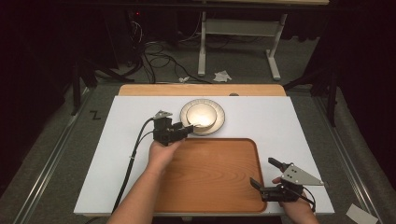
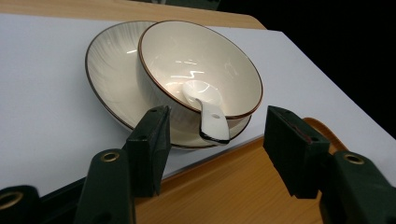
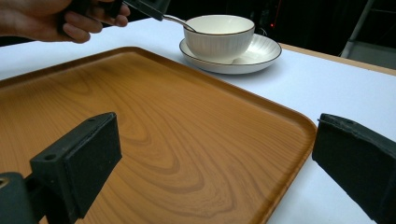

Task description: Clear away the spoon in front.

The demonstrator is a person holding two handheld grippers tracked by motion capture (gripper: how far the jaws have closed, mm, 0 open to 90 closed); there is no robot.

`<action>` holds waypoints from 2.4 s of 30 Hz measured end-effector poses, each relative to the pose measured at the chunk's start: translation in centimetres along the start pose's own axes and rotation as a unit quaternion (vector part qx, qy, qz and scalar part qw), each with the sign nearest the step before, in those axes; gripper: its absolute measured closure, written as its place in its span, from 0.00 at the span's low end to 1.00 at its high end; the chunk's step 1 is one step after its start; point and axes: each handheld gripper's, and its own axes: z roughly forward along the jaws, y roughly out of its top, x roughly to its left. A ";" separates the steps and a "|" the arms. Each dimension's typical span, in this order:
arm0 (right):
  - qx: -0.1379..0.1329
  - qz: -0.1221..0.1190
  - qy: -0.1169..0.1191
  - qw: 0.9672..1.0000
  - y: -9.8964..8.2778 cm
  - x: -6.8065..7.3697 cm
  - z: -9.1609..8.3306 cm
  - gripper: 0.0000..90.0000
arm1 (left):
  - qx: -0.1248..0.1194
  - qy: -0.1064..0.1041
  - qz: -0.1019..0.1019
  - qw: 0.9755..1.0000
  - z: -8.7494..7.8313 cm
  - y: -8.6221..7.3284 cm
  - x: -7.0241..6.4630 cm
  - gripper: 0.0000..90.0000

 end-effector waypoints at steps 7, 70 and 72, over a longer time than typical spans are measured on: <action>0.000 0.002 0.000 1.000 0.0 -0.1 -0.1 0.03 | 0.014 -0.011 -0.021 1.000 0.8 -0.1 -0.6 0.53; -0.001 -0.004 0.009 1.000 0.0 -0.1 -0.1 0.03 | 0.014 -0.069 -0.125 0.990 4.9 -0.6 -0.5 0.95; -0.001 -0.005 0.008 1.000 0.0 -0.1 -0.1 0.03 | 0.009 -0.066 -0.119 0.991 5.0 -0.5 -0.7 0.95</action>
